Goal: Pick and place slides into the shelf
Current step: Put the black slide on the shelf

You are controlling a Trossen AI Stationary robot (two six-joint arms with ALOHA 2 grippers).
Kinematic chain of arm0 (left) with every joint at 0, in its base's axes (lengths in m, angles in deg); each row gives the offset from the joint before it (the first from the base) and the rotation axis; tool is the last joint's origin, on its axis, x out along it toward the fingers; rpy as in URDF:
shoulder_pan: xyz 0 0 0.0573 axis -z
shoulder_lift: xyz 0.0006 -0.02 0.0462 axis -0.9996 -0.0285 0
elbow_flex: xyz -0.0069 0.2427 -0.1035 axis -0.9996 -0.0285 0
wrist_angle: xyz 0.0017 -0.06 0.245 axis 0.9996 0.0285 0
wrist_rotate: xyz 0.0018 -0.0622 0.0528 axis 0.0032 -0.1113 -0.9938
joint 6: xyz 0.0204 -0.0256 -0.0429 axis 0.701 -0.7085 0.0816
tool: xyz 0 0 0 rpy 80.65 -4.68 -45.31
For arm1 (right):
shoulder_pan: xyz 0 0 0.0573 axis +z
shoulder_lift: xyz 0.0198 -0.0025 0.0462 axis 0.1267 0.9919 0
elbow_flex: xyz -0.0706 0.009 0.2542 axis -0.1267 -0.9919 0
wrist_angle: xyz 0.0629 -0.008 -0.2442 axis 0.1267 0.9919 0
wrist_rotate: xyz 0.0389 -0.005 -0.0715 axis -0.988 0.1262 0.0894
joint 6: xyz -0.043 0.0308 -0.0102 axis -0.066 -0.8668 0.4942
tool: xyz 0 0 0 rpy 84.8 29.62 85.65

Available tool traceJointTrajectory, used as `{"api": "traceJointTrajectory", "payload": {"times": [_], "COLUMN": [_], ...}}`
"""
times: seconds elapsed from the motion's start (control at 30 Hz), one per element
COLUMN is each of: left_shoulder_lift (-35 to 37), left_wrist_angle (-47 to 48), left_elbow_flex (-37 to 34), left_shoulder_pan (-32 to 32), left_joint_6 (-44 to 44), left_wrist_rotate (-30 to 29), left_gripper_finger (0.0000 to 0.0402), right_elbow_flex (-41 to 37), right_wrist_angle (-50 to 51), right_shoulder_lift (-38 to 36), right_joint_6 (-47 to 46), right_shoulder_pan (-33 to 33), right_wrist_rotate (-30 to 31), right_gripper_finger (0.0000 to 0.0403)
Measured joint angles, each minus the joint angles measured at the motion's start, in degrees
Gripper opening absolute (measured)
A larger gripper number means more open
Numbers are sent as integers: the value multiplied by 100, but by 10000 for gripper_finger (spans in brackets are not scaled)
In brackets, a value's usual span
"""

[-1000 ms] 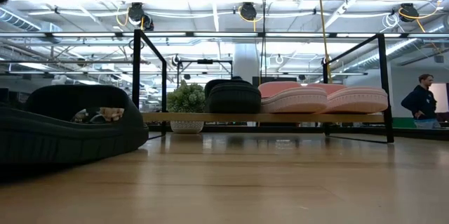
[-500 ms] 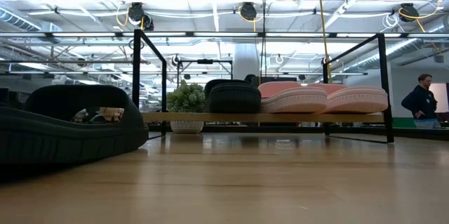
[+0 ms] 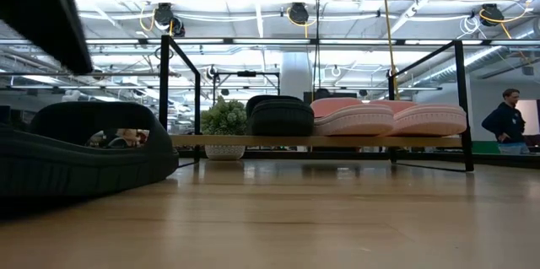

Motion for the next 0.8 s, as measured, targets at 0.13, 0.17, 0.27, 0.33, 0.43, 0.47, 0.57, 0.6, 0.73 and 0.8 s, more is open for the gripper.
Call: {"api": "traceJointTrajectory", "payload": {"times": [0.13,0.17,0.27,0.33,0.43,0.47,0.57,0.6,0.73,0.8], "left_shoulder_lift": [-18,-7,-16,-16,-16,-16,-16,-16,-16,-16], "left_wrist_angle": [-27,-57,-72,-79,-87,-84,-108,-110,-114,-112], "left_elbow_flex": [-2,0,0,0,0,0,0,0,0,0], "left_shoulder_pan": [74,88,146,180,183,183,179,179,108,56], "left_joint_6": [-490,-602,-698,-731,-678,-596,-435,-427,-427,-488], "left_wrist_rotate": [93,102,109,105,110,104,102,99,111,151], "left_gripper_finger": [1,3,10,15,20,20,14,11,2,5], "right_elbow_flex": [0,0,0,0,0,0,0,0,0,0], "right_wrist_angle": [-9,-3,105,247,496,544,612,610,610,619], "right_shoulder_lift": [23,23,23,23,25,25,25,25,25,25], "right_joint_6": [147,156,181,249,266,263,265,263,261,260], "right_shoulder_pan": [0,0,0,0,0,0,0,0,0,0], "right_wrist_rotate": [0,0,0,-9,-13,-13,-15,-25,-37,-39], "right_gripper_finger": [111,111,111,111,111,111,111,111,111,111]}}
